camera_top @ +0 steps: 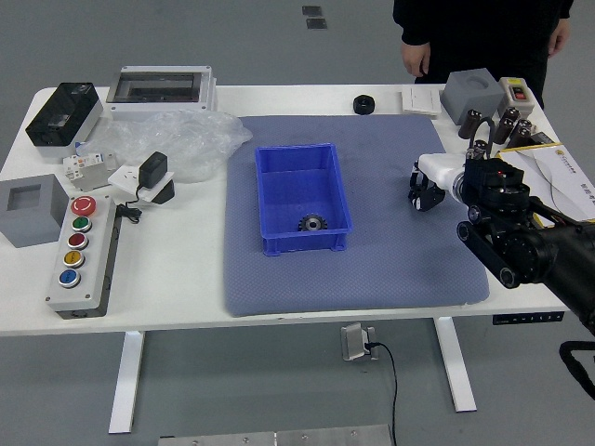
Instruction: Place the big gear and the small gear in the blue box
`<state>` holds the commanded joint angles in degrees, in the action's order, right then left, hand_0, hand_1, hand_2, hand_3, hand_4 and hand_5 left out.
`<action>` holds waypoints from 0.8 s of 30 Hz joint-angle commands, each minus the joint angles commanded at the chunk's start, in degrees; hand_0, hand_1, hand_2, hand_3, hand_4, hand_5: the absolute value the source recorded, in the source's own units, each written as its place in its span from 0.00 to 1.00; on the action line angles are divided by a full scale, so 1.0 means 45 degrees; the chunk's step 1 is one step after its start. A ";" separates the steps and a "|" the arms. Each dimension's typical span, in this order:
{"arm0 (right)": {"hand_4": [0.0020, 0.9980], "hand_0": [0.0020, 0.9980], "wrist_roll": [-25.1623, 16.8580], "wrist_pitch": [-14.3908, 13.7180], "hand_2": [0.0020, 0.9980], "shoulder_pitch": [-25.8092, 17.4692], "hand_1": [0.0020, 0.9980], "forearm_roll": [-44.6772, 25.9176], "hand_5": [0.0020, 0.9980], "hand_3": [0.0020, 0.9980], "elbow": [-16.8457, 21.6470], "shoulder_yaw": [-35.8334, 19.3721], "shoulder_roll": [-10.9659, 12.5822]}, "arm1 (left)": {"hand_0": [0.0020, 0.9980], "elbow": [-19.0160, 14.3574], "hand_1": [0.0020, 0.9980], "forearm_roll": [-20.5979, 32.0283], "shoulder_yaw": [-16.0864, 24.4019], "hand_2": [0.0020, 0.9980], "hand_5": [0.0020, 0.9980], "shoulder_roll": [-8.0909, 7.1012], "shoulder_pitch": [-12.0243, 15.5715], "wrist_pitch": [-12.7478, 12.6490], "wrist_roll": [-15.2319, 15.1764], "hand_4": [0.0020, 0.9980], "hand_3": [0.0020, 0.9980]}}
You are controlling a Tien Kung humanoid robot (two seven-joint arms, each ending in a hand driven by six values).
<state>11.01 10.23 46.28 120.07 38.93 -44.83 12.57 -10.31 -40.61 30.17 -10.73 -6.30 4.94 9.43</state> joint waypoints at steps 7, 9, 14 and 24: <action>0.66 0.58 0.0012 -0.0272 0.49 -0.0010 0.43 0.0029 0.11 0.59 -0.0024 -0.0032 -0.0007 | 0.83 0.0000 0.84 -0.0020 0.0007 0.84 0.08 -0.0002 0.0004 0.0004 0.0003 0.51 0.83; 0.66 0.58 0.0018 -0.0286 0.49 -0.0016 0.43 0.0033 0.11 0.59 -0.0051 -0.0031 -0.0012 | 0.83 0.0000 0.84 -0.0015 0.0001 0.84 0.08 0.0000 0.0005 0.0005 0.0000 0.51 0.83; 0.69 0.58 0.0032 -0.0233 0.48 -0.0042 0.43 0.0036 0.10 0.57 -0.0098 0.0012 -0.0024 | 0.83 0.0000 0.84 -0.0005 -0.0005 0.84 0.08 -0.0001 0.0012 0.0008 -0.0005 0.51 0.83; 0.72 0.57 0.0037 -0.0218 0.42 -0.0053 0.41 0.0088 0.12 0.49 -0.0110 0.0102 -0.0039 | 0.83 0.0000 0.84 0.0042 -0.0029 0.84 0.08 0.0007 -0.0003 0.0013 -0.0029 0.51 0.83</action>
<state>11.18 9.25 46.04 120.47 38.43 -44.37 12.39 -10.31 -40.42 30.04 -10.70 -6.31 4.99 9.30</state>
